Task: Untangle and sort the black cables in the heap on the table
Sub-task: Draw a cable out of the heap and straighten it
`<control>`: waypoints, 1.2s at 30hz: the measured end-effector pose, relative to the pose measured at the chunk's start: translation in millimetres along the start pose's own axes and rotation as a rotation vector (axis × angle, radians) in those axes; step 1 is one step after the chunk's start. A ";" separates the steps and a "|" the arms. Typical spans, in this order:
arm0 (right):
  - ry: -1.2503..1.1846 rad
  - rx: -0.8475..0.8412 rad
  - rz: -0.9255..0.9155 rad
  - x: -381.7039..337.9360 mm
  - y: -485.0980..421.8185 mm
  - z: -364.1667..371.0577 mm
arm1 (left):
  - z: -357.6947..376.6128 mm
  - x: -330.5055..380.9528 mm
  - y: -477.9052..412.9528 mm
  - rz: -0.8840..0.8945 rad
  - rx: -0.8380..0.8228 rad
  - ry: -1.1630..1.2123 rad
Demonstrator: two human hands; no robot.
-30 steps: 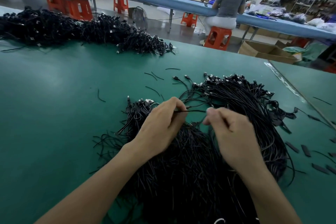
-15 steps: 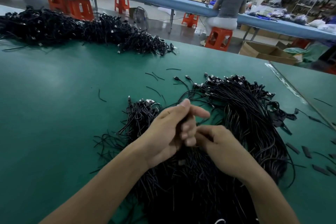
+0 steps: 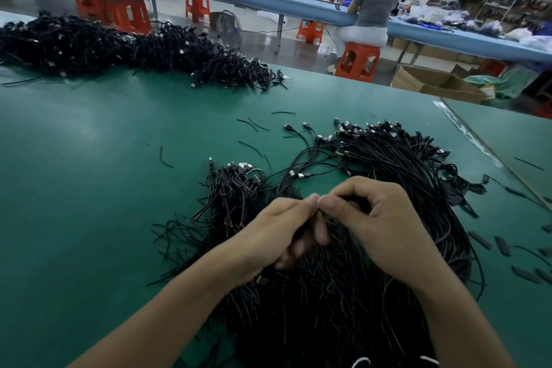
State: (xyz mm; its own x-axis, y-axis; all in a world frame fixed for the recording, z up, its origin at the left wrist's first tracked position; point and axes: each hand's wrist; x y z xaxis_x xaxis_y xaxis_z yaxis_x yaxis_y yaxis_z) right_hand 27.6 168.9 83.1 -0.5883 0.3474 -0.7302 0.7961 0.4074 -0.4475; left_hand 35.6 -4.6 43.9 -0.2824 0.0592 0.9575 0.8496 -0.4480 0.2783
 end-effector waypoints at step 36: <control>0.170 -0.255 0.105 -11.3 12.1 32.4 | -13.7 21.7 -0.4 0.289 0.013 0.808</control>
State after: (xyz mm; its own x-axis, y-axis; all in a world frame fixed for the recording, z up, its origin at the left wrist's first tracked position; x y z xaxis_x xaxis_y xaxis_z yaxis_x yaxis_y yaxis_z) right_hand 48.5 142.6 69.2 -0.5375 0.5259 -0.6592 0.8049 0.5530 -0.2152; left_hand 23.0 -15.4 63.5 -0.2807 -0.7115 0.6442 0.9407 -0.3371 0.0375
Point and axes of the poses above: each hand's wrist, its own y-axis away from the middle knuckle, its own z-axis out of the palm, x = y × z, and after that the axes turned 11 degrees about -z, right-handed
